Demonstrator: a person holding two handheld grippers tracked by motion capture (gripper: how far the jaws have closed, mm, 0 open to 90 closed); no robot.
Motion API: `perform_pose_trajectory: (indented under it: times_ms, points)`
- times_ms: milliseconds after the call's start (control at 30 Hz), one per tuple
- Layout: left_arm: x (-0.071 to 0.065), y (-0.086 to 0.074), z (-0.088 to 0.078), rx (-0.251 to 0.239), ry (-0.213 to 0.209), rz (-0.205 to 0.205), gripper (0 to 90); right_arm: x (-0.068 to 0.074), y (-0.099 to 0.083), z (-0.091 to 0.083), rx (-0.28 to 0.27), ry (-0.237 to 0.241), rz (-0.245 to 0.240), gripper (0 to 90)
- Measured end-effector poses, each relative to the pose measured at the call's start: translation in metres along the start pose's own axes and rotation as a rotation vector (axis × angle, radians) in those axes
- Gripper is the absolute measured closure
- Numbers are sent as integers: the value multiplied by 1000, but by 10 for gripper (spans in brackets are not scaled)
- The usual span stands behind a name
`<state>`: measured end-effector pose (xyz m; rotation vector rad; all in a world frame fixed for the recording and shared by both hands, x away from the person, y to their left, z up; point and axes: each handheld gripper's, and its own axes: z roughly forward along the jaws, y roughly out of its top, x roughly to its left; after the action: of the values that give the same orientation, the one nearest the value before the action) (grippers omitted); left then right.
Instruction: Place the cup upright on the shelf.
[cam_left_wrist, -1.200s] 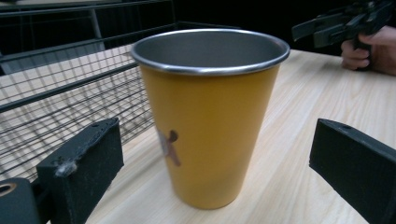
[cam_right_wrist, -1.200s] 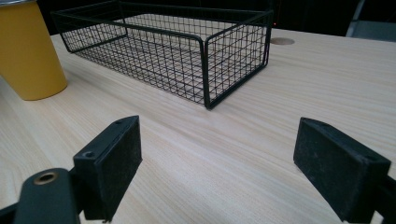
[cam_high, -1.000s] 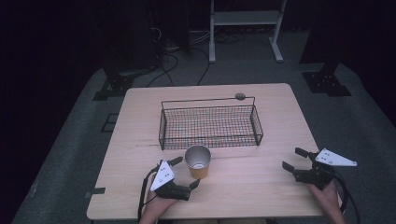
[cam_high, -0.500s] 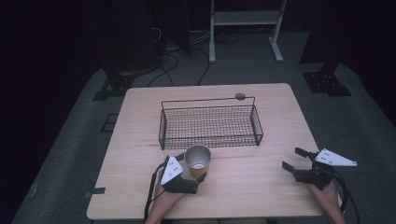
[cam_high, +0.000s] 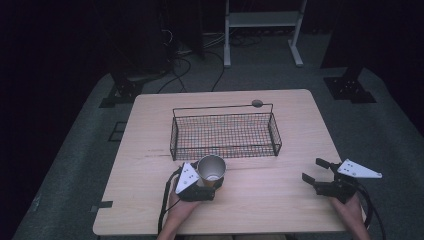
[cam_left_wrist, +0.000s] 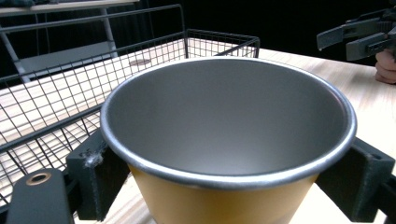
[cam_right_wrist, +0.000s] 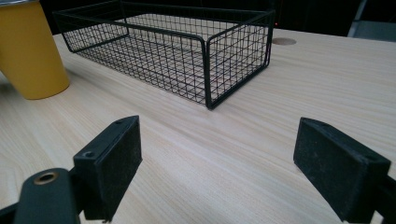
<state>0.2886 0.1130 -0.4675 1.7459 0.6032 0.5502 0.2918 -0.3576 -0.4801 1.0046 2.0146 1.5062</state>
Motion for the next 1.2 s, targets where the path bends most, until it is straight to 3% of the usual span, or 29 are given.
perform_pose_trajectory:
  times_ms: [267, 867, 1200]
  points:
    - [-1, 4, 0, -12, -4, -5, 132, 0, 0, 0, 0, 0, -2, 142]
    - [16, 50, 11, -78, -56, -1, 133, 0, 0, 0, -2, 0, -1, 142]
    - [30, 73, 24, -72, -77, -2, 133, -1, 0, 0, -4, 3, 1, 142]
